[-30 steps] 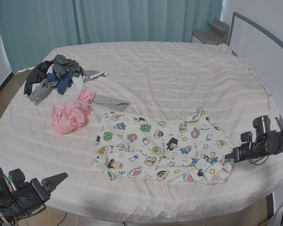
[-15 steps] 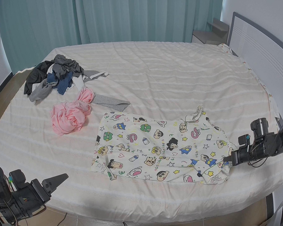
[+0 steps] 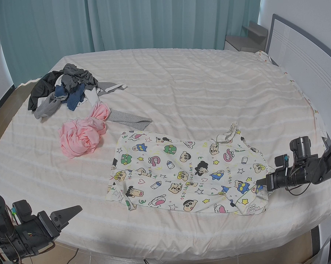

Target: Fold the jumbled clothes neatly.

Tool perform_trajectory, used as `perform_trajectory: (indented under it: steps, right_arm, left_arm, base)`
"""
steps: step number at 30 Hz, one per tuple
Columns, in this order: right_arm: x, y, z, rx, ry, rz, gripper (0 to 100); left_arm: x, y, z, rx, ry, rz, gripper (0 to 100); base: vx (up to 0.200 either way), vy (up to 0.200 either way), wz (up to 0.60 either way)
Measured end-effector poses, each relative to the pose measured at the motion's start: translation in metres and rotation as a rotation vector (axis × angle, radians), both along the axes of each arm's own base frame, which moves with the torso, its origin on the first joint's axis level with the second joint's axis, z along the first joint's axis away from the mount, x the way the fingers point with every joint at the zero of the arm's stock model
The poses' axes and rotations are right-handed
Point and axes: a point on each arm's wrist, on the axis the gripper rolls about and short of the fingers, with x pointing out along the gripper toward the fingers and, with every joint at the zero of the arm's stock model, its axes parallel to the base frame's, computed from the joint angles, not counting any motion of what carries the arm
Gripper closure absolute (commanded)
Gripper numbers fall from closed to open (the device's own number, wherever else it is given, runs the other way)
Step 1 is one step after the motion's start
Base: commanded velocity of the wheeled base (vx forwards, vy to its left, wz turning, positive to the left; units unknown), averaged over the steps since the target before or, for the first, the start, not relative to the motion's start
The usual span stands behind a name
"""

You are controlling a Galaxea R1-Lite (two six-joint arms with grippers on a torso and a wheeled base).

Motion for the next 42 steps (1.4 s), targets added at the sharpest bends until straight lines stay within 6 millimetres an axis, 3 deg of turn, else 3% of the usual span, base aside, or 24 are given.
perform_trajectory:
  steps: [10,19,31,32,42]
  right_arm:
    - [0.003,0.015,0.004,0.123,-0.028,-0.091,100]
    - [-0.007,-0.001,-0.002,0.086,-0.013,-0.11,100]
    - [-0.024,-0.006,-0.028,0.017,0.079,-0.095,100]
    - [-0.024,-0.006,-0.03,0.011,0.085,-0.096,0]
    - [-0.03,-0.007,-0.044,-0.017,0.134,-0.068,0]
  left_arm:
    - [0.0,0.0,0.0,-0.005,-0.001,0.003,0]
    - [0.0,0.0,0.0,-0.004,0.001,0.002,0]
    - [0.0,0.0,0.0,-0.004,0.002,0.001,0]
    - [0.0,0.0,0.0,-0.004,0.002,0.001,0]
    - [0.0,0.0,0.0,-0.003,0.003,0.001,0]
  base:
    - [0.0,0.0,0.0]
    - [0.0,0.0,0.0]
    - [0.0,0.0,0.0]
    - [0.0,0.0,0.0]
    - [0.0,0.0,0.0]
